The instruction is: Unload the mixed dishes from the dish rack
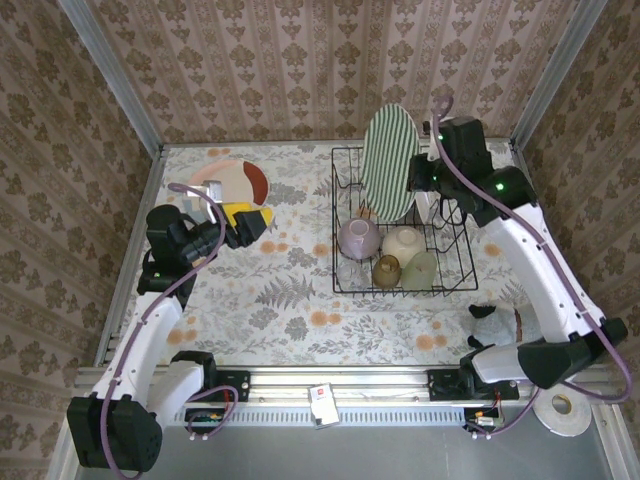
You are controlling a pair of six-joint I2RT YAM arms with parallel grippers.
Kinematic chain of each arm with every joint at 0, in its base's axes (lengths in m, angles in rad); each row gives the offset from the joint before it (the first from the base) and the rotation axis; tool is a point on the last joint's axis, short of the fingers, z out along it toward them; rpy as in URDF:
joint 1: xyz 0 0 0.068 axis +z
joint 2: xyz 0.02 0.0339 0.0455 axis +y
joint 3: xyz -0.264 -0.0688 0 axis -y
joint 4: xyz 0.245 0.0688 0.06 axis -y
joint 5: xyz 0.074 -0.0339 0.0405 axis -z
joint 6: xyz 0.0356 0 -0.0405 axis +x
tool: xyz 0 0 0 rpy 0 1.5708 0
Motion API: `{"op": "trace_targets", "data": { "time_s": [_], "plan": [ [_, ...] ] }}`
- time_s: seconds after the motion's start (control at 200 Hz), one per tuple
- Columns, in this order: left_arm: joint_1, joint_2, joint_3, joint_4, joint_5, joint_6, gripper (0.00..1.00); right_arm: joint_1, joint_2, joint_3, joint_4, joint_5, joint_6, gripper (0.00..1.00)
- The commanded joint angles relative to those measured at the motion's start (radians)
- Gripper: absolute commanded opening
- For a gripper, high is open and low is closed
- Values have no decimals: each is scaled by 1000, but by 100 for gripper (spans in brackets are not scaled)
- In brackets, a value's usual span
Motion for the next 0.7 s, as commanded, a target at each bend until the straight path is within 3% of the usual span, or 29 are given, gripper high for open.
{"op": "trace_targets", "data": {
  "time_s": [0.0, 0.27, 0.495, 0.695],
  "plan": [
    [6, 10, 6, 14, -26, -16, 100, -62, -71, -79, 191, -305, 86, 0],
    [7, 95, -28, 133, 14, -124, 100, -214, -161, -310, 466, -710, 271, 0],
    [12, 230, -51, 378, 89, -301, 100, -277, -173, -518, 786, -897, 501, 0],
    [12, 366, -50, 622, 148, -468, 97, -298, -149, -649, 1055, -987, 695, 0]
  ]
}}
